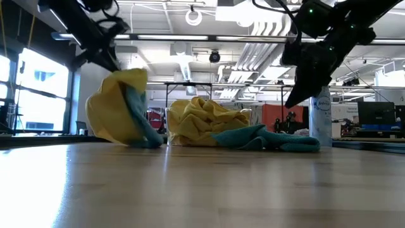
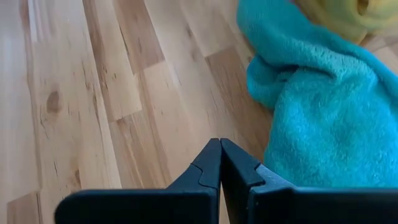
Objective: Sort microfiber towel by color & place in baskets
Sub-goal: Put the yellow microfiber towel into the top transparent bin
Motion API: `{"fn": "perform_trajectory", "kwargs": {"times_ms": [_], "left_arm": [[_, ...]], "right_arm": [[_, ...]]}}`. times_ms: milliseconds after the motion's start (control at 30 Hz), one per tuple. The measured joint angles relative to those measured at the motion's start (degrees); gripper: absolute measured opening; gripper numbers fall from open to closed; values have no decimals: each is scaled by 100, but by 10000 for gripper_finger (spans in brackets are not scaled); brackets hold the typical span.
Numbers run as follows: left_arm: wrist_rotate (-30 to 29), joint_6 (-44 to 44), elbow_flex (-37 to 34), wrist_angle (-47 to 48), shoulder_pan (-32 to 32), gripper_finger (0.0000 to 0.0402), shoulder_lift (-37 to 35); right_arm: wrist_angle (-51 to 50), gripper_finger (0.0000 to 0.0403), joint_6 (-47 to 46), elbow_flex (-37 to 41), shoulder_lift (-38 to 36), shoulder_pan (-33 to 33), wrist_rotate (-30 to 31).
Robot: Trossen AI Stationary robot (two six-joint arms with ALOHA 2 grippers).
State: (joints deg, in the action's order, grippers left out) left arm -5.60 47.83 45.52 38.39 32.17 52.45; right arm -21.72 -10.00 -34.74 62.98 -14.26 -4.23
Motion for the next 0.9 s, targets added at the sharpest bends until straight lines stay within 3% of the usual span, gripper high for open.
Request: {"fn": "perform_trajectory", "kwargs": {"times_ms": [300, 567, 767, 900], "left_arm": [[-560, -339, 604, 47, -217, 0, -718], [-556, -856, 1581, 127, -228, 0, -591], [-392, -948, 1764, 111, -235, 0, -393], [-199, -908, 1764, 114, -388, 0, -104]], "right_arm": [[350, 0, 0, 0, 0, 0, 29], [383, 0, 0, 0, 2, 0, 29], [520, 0, 0, 0, 2, 0, 108], [1058, 0, -5, 0, 2, 0, 466]]}}
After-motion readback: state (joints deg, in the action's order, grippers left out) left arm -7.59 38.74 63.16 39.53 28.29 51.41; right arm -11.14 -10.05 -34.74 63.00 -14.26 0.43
